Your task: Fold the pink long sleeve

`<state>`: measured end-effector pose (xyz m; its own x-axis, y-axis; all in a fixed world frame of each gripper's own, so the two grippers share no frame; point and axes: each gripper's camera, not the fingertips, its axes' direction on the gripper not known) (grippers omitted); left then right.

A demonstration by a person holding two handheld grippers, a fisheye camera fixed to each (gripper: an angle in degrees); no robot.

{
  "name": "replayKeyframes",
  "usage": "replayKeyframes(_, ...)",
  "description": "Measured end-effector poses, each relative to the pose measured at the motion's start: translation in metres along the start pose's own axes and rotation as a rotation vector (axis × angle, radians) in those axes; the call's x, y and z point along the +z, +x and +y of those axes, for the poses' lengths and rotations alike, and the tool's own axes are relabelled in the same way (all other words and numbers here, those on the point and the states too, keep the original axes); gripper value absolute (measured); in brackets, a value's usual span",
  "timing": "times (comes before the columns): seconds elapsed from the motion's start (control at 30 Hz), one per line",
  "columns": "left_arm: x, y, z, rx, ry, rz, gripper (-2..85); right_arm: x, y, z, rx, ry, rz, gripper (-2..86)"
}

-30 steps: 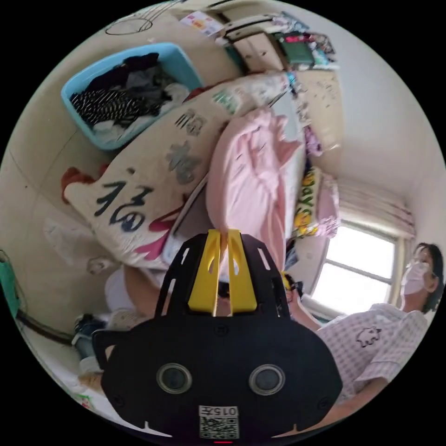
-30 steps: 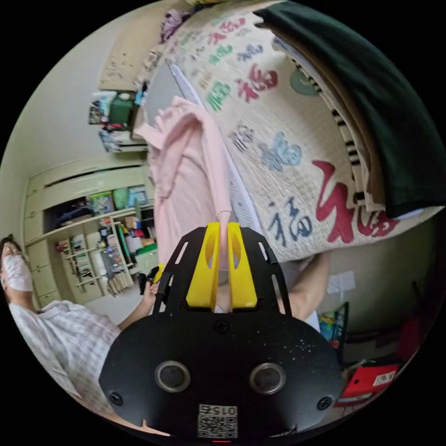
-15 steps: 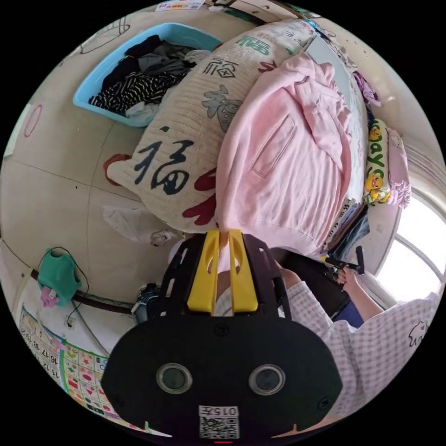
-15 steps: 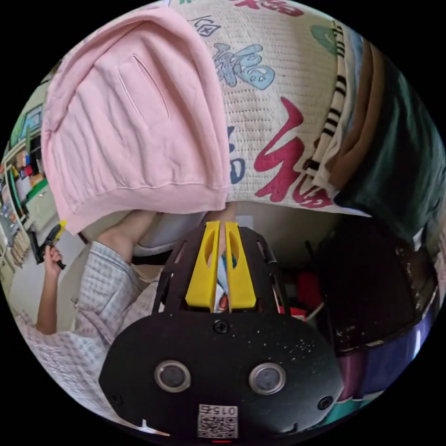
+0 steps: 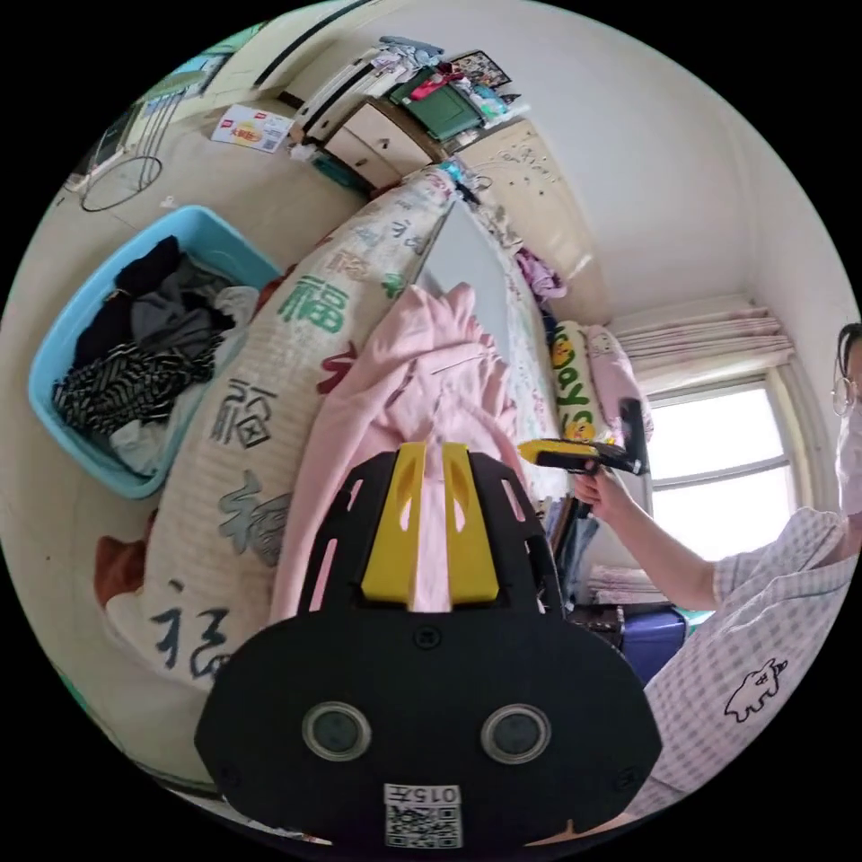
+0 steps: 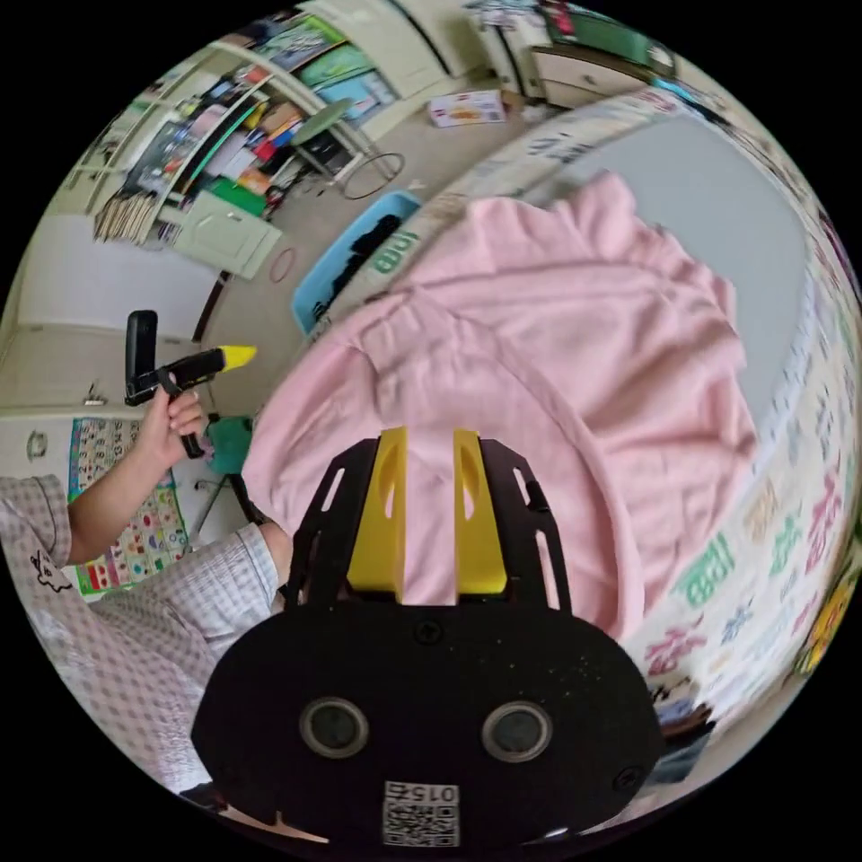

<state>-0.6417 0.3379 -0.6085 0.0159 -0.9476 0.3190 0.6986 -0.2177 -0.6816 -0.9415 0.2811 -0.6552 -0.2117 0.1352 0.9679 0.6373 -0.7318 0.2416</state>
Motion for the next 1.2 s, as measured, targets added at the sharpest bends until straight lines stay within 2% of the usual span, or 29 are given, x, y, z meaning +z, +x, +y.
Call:
replayKeyframes(0.13,-0.009,-0.002,0.001,-0.026,0.066,0.093,5.4,0.022,-0.026,-0.106,-0.118,-0.051,0.100,12.5)
replayKeyframes(0.17,-0.020,0.002,0.001,0.039,0.086,0.090,5.7,0.038,-0.028,-0.125,-0.128,-0.116,0.143,14.0)
replayKeyframes(0.27,-0.063,0.035,-0.003,0.330,0.137,-0.080,6.6,0.081,-0.023,-0.146,-0.143,-0.295,0.233,14.4)
replayKeyframes(0.33,-0.087,0.054,-0.007,0.473,0.178,-0.142,7.6,0.093,-0.023,-0.142,-0.145,-0.324,0.252,13.8)
replayKeyframes(0.4,-0.106,0.073,-0.015,0.652,0.207,-0.100,8.9,0.098,-0.027,-0.132,-0.142,-0.333,0.267,13.0)
replayKeyframes(0.5,-0.094,0.085,-0.034,0.745,0.131,0.032,9.6,0.105,-0.040,-0.094,-0.176,-0.324,0.337,7.1)
replayKeyframes(0.6,-0.062,0.102,-0.055,0.727,0.106,0.046,11.5,0.098,-0.051,-0.039,-0.210,-0.261,0.350,5.1)
replayKeyframes(0.73,-0.002,0.130,-0.082,0.705,0.086,-0.055,13.4,0.071,-0.027,0.061,-0.106,-0.077,0.200,4.2)
replayKeyframes(0.9,0.135,0.155,-0.138,0.589,-0.121,-0.092,14.0,0.041,0.037,0.212,0.076,0.193,0.040,3.4)
replayKeyframes(1.0,0.215,0.180,-0.159,0.598,-0.224,-0.199,15.0,0.021,0.092,0.326,0.255,0.347,0.006,3.2)
replayKeyframes(1.1,0.288,0.193,-0.179,0.529,-0.359,-0.237,14.7,0.005,0.156,0.468,0.557,0.527,0.075,3.2)
replayKeyframes(1.17,0.320,0.198,-0.186,0.489,-0.391,-0.299,14.8,0.019,0.203,0.590,0.874,0.684,0.146,3.2)
replayKeyframes(1.2,0.335,0.201,-0.190,0.472,-0.381,-0.339,14.9,0.028,0.213,0.618,0.953,0.711,0.166,3.2)
